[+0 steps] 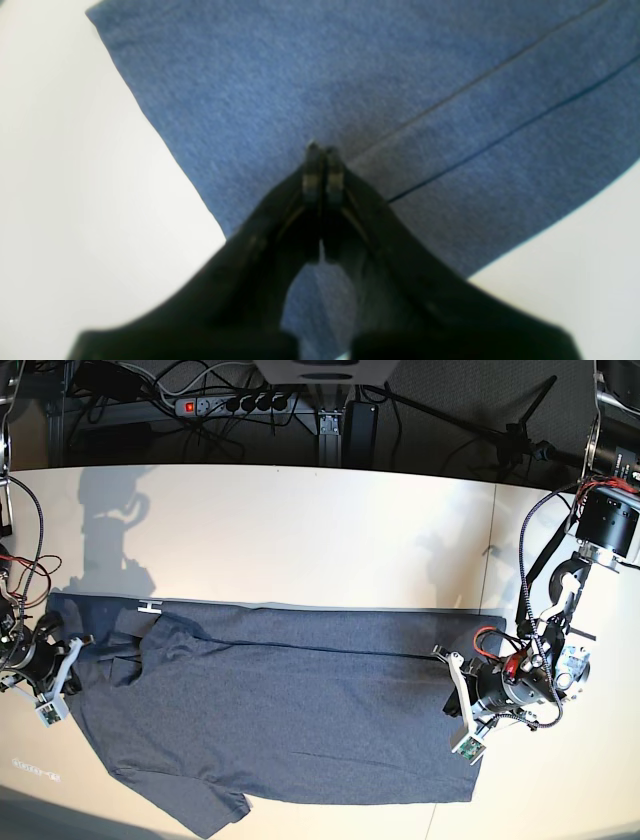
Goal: Fold the T-shirt properly
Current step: 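Move the left gripper along the shirt edge toward the right gripper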
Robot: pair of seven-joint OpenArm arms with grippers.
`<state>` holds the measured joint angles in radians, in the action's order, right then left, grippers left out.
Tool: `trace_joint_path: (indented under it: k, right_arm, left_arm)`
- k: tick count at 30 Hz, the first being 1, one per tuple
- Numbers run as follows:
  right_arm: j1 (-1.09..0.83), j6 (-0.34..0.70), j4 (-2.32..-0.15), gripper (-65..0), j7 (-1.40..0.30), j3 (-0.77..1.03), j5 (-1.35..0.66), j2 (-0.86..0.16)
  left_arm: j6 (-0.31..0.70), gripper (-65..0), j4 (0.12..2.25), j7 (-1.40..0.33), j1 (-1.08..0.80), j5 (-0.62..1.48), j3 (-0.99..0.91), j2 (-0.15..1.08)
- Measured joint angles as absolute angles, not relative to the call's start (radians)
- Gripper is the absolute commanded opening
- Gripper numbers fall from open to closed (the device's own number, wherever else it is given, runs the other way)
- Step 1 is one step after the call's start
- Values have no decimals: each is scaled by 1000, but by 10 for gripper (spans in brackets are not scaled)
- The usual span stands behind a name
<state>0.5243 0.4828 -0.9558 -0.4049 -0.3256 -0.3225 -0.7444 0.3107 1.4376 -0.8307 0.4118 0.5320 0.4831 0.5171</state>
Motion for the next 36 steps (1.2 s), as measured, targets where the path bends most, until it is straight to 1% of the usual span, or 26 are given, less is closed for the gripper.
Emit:
trace_joint_path:
  k: [3, 5, 8, 12, 16, 22, 25, 28, 30, 36]
  right_arm:
    - [521, 484, -1031, -650, -534, -326, -469, -739]
    - [510, 485, -1077, -650, -593, -326, -525, -739]
    - [507, 486, -1080, -650, -651, -326, -526, -712]
    - [493, 486, -1045, -650, -635, -326, -500, -662]
    - [490, 485, -986, -650, -605, -326, -464, -651]
    - [491, 485, -923, -650, -580, -323, -465, -647]
    - [494, 485, -892, -650, -563, -321, -466, -640]
    - [496, 485, -867, -650, -513, -320, -448, -632]
    - [496, 485, -865, -650, -509, -319, -452, -625]
    - [502, 483, -865, -650, -505, -311, -470, -537]
  left_arm:
    - [311, -650, 1438, -830, 401, 532, 483, 518]
    - [311, -650, 1438, -830, 392, 532, 483, 517]
    - [311, -650, 1437, -831, 388, 530, 483, 518]
    - [311, -650, 1438, -830, 389, 532, 483, 517]
    - [310, -650, 1437, -807, 389, 529, 483, 506]
    - [301, -650, 1438, -826, 372, 532, 474, 419]
    - [292, -650, 1432, -830, 334, 477, 473, 394]
    - [244, -650, 1409, -810, 324, 410, 474, 379]
    - [235, -650, 1400, -800, 325, 386, 461, 380]
    - [233, -650, 1396, -801, 325, 386, 447, 385]
